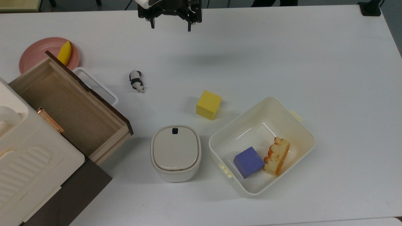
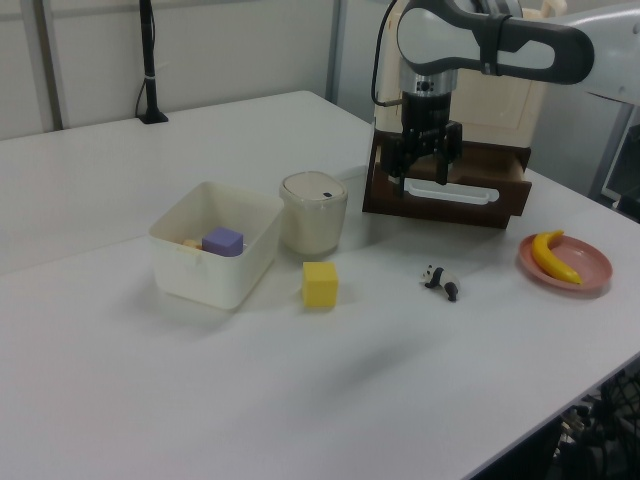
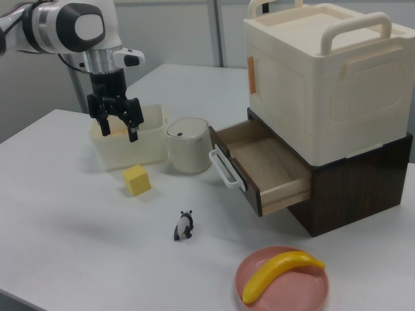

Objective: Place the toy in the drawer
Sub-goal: 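Lower the gripper onto the panda figurine and close it around it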

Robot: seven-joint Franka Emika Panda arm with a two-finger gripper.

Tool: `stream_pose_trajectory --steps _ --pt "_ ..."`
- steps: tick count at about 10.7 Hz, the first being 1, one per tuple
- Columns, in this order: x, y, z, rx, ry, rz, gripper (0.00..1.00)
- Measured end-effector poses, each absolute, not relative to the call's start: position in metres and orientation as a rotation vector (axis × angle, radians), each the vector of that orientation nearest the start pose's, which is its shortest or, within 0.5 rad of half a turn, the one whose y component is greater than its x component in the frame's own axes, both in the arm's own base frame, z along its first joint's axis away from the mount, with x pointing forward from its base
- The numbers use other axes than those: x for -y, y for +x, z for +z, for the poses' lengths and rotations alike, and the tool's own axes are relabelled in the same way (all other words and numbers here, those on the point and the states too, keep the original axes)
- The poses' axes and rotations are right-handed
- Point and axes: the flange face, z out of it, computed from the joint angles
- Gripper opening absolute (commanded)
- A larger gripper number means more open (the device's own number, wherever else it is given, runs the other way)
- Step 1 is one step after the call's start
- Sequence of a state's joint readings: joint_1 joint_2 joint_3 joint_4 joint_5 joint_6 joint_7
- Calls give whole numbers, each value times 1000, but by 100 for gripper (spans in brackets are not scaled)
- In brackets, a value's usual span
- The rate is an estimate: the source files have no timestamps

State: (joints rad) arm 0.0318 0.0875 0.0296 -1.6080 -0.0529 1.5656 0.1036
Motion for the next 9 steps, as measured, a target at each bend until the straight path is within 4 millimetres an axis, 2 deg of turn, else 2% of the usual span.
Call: stream_pose_trajectory --steps 7,9 --pt "-25 584 554 66 -3191 131 100" --pt "-4 588 547 94 -3189 141 100"
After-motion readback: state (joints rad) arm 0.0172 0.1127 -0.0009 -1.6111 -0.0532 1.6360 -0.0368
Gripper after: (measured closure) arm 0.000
